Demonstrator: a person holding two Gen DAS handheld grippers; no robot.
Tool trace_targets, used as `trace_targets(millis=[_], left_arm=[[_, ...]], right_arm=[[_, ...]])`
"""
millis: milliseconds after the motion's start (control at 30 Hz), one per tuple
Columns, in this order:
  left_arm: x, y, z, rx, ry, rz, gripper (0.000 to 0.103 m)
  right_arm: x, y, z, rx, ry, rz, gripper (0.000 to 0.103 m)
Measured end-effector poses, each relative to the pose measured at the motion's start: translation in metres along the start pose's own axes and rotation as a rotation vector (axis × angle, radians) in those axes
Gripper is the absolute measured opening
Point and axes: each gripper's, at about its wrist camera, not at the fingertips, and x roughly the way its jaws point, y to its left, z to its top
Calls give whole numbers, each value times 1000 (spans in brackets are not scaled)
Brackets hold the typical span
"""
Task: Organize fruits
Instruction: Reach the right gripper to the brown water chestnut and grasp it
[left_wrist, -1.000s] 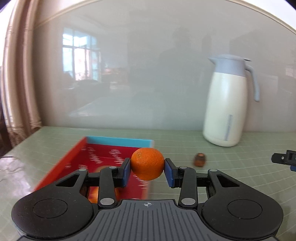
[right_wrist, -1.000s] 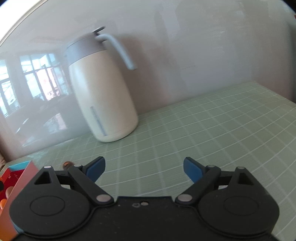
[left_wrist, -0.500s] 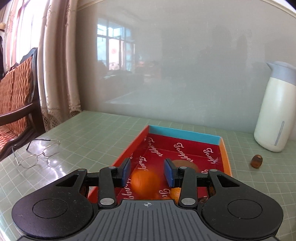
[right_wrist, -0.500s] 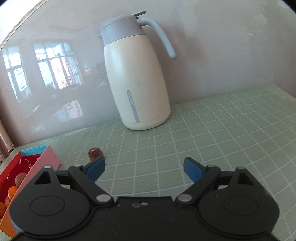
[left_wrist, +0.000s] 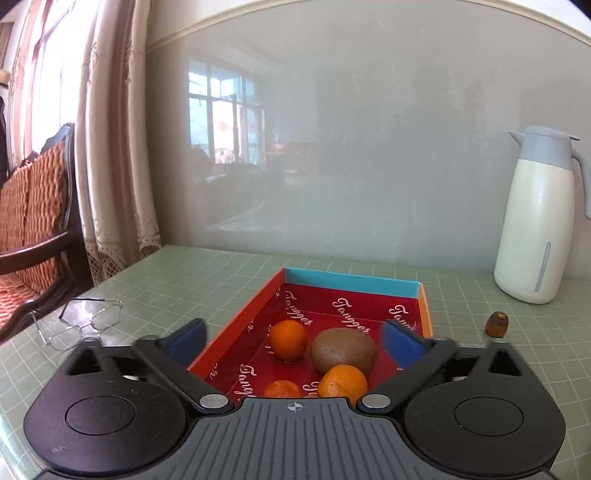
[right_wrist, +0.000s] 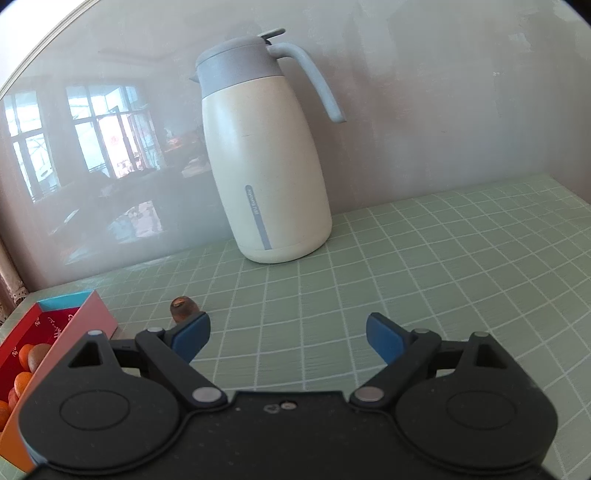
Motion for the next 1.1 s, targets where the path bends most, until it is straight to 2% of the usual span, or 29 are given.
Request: trace_targets(millis=[167,400,467,767,867,1100], left_arm=[[-10,1,-1,-18,-15,13,103],[-9,14,-6,-59,-66,58,103],[-4,21,-6,-76,-43,64,103],[10,55,-7,-119,-37,106,103],[12,67,-7,-125,-36,127,103],[21,98,-9,-139,-21,182,103]], right_arm=[[-1,1,-1,-13,0,9,91],[0,15,-4,-94,-7,19,91],[0,23,-6,-140,-19,20,91],[14,66,-11,-321,-67,53,84],[25,80,-9,-320,-60,74,75],[54,111,-10,-340,-40,62,74]])
